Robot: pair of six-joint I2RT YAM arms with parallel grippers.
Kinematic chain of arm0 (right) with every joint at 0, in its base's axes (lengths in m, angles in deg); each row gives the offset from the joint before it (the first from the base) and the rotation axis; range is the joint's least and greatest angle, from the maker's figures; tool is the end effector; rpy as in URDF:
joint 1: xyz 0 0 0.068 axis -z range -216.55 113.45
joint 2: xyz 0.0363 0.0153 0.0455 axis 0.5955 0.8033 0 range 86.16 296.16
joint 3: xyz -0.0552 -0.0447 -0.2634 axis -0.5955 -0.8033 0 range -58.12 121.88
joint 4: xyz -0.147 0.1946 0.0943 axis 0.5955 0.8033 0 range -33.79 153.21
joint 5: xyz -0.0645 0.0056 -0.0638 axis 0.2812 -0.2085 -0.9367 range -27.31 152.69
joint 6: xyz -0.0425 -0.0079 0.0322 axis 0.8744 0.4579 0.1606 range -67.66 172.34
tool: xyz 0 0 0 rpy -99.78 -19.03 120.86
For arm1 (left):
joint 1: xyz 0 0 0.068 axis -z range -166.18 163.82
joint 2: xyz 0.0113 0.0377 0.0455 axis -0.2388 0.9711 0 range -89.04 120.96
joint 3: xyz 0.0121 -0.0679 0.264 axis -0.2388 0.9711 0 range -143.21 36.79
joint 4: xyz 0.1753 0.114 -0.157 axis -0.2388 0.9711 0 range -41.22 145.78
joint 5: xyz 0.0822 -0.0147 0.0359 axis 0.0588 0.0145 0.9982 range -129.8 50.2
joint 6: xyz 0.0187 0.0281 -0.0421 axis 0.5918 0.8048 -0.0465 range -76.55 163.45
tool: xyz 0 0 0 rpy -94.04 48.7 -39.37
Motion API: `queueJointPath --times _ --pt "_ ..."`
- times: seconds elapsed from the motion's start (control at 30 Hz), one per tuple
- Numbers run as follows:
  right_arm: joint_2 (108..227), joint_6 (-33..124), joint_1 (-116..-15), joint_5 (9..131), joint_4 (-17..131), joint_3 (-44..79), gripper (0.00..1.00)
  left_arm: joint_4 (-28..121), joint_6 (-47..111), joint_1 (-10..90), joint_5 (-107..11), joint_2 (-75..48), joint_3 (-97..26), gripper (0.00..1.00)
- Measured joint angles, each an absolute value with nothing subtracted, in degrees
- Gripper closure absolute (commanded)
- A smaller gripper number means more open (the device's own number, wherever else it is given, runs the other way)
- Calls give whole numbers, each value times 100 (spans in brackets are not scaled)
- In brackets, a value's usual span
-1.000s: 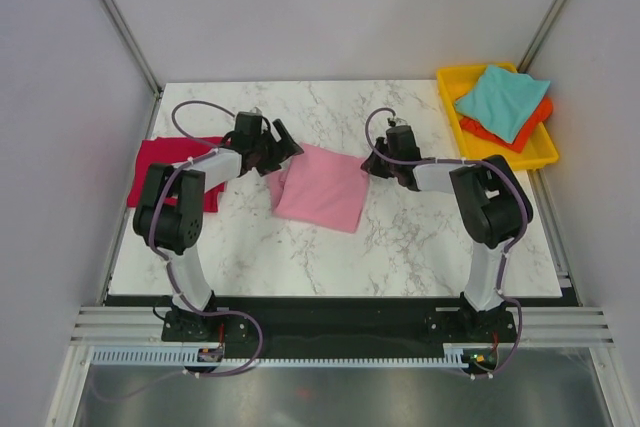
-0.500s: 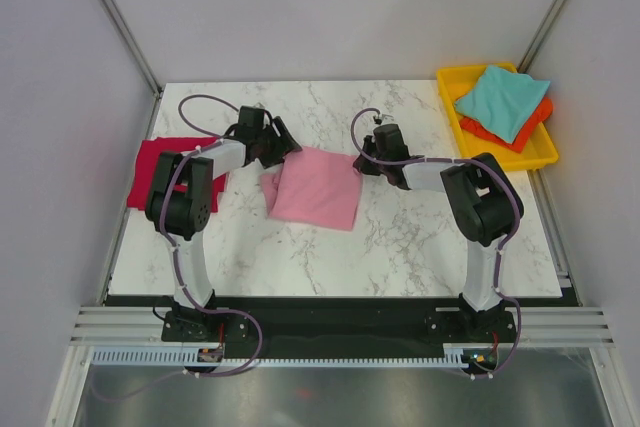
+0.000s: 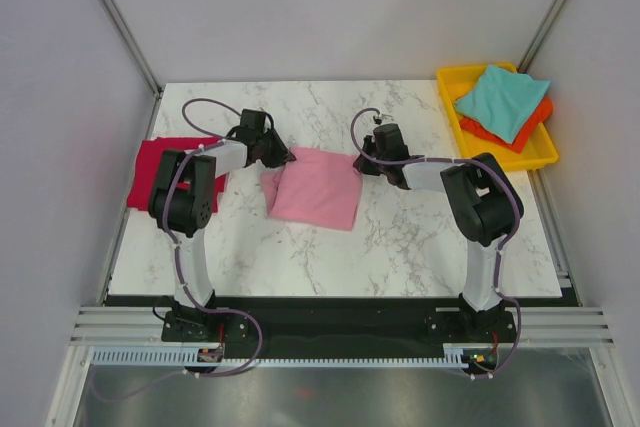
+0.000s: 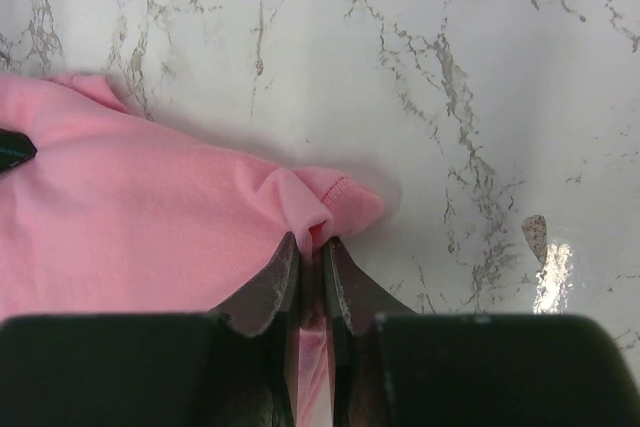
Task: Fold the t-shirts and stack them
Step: Fold the tshirt, then neatly place the folded tshirt to the corner
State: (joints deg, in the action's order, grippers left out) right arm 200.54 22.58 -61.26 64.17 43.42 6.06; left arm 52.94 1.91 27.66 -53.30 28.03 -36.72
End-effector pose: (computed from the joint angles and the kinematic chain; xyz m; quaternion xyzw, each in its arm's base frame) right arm 0.3803 0.1760 0.1375 0.0338 0.8958 0.2130 0.3886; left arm 0.4175 -0.1114 0.1428 -0.1806 0.9095 -0.2635 0.2662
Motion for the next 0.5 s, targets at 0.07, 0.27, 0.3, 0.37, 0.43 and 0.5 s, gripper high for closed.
queueJointPath --times 0.07,0.27,0.3,0.37,0.43,0.5 --pt "20054 2258 -6126 6417 4342 606 100 5294 193 2766 -5350 2808 -3675 91" --pt "20054 2271 -6135 6392 4370 617 100 5268 193 2845 -5050 2613 -3478 41" --pt "20052 2287 -6135 6371 4392 628 100 5255 174 2863 -4952 2482 -3386 31" --pt "20050 2324 -6148 6320 4431 648 100 5316 143 2900 -4698 2207 -3176 27" --pt "20044 2352 -6159 6279 4462 654 100 5410 143 2906 -4523 2060 -3058 24" --pt "20044 2368 -6156 6279 4468 657 100 5493 147 2900 -4392 2038 -3047 22"
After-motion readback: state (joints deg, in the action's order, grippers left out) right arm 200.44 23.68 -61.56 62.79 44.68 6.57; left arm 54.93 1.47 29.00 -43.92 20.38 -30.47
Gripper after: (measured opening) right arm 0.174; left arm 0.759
